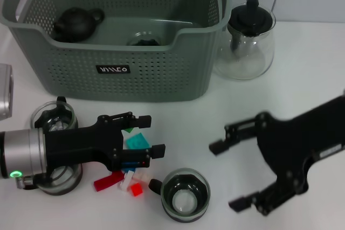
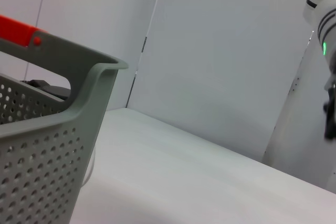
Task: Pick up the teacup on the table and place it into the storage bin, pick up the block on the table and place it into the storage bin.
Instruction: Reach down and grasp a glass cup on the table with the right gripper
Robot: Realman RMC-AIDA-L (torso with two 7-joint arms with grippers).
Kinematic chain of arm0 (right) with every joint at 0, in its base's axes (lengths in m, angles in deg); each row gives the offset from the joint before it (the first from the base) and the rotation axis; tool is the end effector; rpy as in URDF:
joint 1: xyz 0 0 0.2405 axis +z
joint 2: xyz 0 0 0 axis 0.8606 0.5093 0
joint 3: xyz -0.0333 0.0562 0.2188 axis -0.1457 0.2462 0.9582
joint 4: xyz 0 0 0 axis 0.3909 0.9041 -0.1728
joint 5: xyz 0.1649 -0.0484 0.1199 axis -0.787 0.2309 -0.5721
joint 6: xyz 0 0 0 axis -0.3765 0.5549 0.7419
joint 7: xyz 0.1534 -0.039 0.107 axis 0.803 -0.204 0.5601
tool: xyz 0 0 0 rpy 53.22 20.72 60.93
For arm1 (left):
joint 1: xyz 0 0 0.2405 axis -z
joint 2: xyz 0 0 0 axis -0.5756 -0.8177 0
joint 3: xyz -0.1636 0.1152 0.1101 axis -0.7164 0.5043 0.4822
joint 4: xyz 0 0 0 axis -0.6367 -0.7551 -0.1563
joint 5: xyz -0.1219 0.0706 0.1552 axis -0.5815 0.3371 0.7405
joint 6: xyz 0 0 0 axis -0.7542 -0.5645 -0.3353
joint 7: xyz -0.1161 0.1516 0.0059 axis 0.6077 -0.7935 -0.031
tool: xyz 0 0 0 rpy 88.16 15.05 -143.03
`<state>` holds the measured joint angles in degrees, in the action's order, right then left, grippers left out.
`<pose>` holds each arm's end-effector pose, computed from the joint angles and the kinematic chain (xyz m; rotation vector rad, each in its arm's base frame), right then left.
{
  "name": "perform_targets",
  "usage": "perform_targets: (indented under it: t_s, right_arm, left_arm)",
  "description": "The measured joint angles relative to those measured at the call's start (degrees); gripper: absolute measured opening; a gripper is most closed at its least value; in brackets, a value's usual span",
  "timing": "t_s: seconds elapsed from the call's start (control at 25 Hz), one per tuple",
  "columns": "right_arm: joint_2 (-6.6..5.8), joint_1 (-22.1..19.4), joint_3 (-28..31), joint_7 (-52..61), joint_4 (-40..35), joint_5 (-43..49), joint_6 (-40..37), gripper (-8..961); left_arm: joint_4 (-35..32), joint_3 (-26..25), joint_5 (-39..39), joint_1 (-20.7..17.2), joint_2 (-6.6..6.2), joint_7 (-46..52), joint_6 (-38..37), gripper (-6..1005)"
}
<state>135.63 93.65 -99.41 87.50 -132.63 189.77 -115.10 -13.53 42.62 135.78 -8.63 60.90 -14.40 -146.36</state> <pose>0.1224 0.2735 -0.0155 2.8804 0.1059 -0.3878 -0.2307 0.2858 -0.0492 -2.7615 -0.6548 -0.8558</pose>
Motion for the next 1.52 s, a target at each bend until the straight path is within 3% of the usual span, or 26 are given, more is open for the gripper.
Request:
perform_targets:
  t_s: [0.24,0.64,1.04,1.52]
  right_arm:
    - [1.21,2.81,-6.72,-0.04,1.66,8.0,1.99,900]
    - [1.29,6.63,-19.29,2.95,3.51,8.45,10.81,899]
    - [1.5,7.91,-33.4,8.05,3.86,11.2,23.01,900]
    - [1.74,8.24,-43.49,10.94,3.86,12.71,31.73,898]
  left_arm:
    - [-0.27,0.0,0.06,-0.2,-0.13,-0.03,0.26,828]
    - [-0.7,0.0,0.42,-0.58,-0.27,-0.05,1.06,828]
    - [-0.7,-0.07,0.44,-0.89,-0.25,-0.05,1.19,827]
    - [-0.62,-0.49,0.19,-0.85,-0.16,-0.05,1.18,827]
